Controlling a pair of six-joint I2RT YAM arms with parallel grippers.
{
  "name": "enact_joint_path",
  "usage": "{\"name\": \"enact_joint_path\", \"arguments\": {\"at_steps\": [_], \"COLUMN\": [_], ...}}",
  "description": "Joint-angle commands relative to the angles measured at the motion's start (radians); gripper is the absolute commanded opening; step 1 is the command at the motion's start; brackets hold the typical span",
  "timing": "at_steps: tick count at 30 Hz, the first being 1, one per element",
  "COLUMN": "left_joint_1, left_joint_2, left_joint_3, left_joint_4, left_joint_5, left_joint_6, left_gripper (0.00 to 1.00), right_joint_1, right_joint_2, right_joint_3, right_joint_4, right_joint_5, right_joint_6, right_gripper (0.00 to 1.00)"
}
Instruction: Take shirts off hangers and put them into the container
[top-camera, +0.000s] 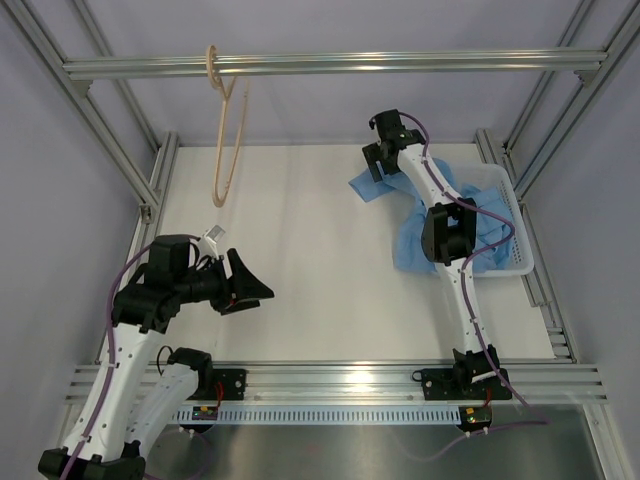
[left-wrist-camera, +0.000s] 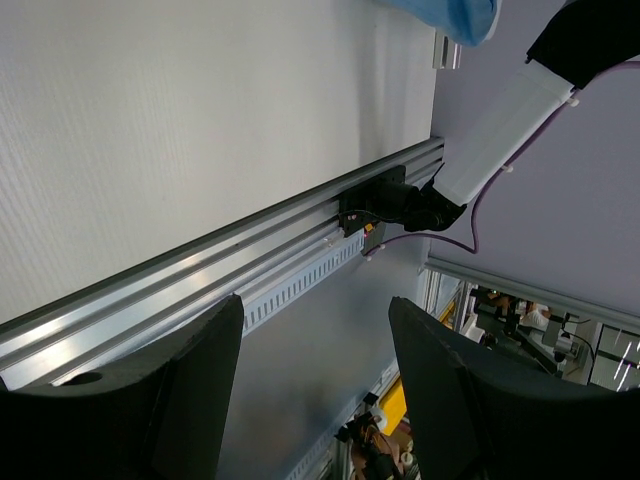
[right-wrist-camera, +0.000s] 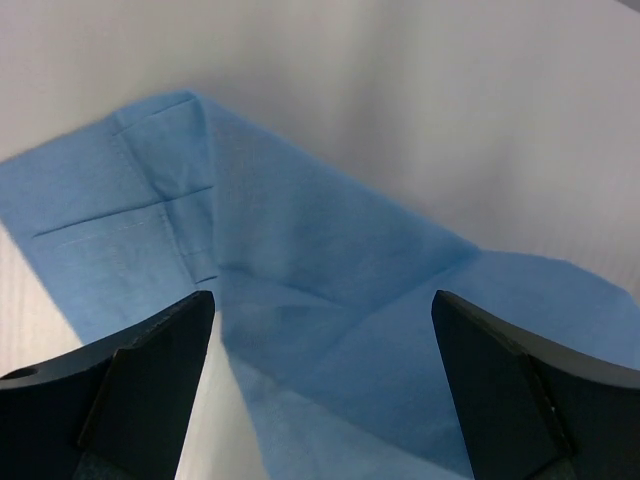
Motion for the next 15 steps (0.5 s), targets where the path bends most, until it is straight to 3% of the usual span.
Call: {"name": "enact_joint_path", "arguments": {"at_steps": [1,8,15], "left_joint_1": [-0.003,-0.001,-0.001], "left_joint_2": [-0.002,-0.02,-0.025], "left_joint_3": [0.046,0.044,0.033], "left_joint_4": [-0.019,-0.01,0.0], "left_joint_5": [0.051,0.052,0.051], "left_joint_6": [-0.017,-0.051,-0.063], "left_gripper": [0.64,0.65,0.65], "right_joint_1": [0.001,-0.002,-0.002], "right_joint_2": [0.024,0.063,0.067], "right_joint_3": [-0.026,-0.003,-0.018], "right_joint_4": [0.063,0.078,0.05], "right_joint_5": [0.166,0.171,0.102], "right_joint_6": [-0.097,-0.102,-0.103], "right_gripper": [0.99,0.98,0.7]}}
